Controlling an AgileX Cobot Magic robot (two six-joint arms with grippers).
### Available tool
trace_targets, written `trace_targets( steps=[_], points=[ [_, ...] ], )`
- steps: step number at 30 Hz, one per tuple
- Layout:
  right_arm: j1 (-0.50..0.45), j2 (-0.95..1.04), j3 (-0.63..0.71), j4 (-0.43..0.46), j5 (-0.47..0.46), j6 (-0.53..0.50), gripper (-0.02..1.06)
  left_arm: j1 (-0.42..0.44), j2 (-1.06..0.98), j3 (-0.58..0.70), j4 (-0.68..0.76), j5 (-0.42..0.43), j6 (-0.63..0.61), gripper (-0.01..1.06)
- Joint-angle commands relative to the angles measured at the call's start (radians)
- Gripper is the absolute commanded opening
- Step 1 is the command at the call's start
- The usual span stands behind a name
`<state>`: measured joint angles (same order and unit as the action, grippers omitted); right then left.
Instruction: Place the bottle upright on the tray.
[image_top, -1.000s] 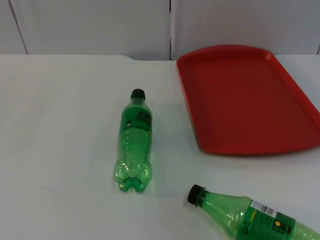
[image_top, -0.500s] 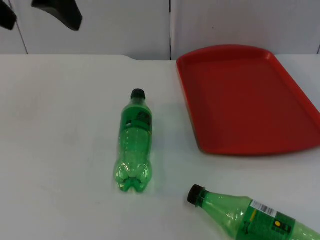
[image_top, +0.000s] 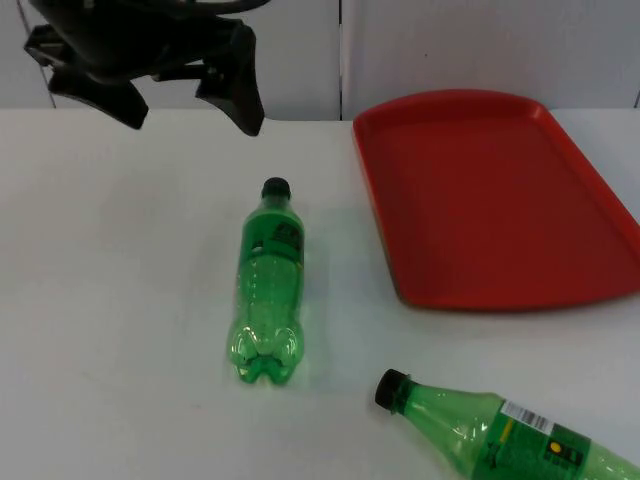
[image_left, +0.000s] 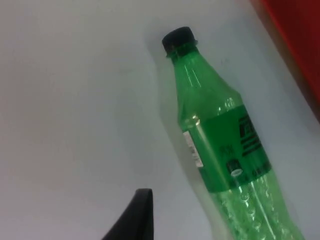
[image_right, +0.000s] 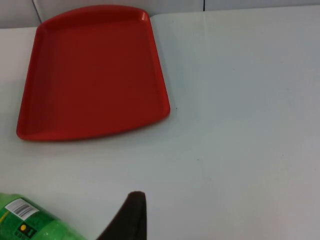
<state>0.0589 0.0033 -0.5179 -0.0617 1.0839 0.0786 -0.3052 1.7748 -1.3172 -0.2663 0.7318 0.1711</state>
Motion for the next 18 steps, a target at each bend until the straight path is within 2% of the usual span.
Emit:
trace_targets(
  steps=[1,6,8,10,14,18],
  points=[
    [-0.005,-0.003,0.001,-0.005,-0.006,-0.005,1.05,-0.015,0.032,-0.027,-0.011,-0.024,-0.036,1.05],
    [-0.005,-0.003,0.001,-0.005,-0.006,-0.005,1.05,-0.040,0.091,-0.080,-0.004,-0.023,-0.099,1.05],
    [-0.005,-0.003,0.001,-0.005,-0.006,-0.005,1.05,-0.054,0.118,-0.121,0.007,0.019,-0.121,1.05],
    [-0.005,-0.003,0.001,-0.005,-0.006,-0.005,1.05,-0.058,0.152,-0.181,0.057,0.068,-0.230,1.05],
    [-0.005,-0.003,0.001,-0.005,-0.006,-0.005,1.05,-0.058,0.193,-0.241,0.095,0.114,-0.320,1.05],
    [-0.005,-0.003,0.001,-0.005,-0.006,-0.005,1.05,-0.058,0.222,-0.272,0.068,0.126,-0.348,1.05]
  ],
)
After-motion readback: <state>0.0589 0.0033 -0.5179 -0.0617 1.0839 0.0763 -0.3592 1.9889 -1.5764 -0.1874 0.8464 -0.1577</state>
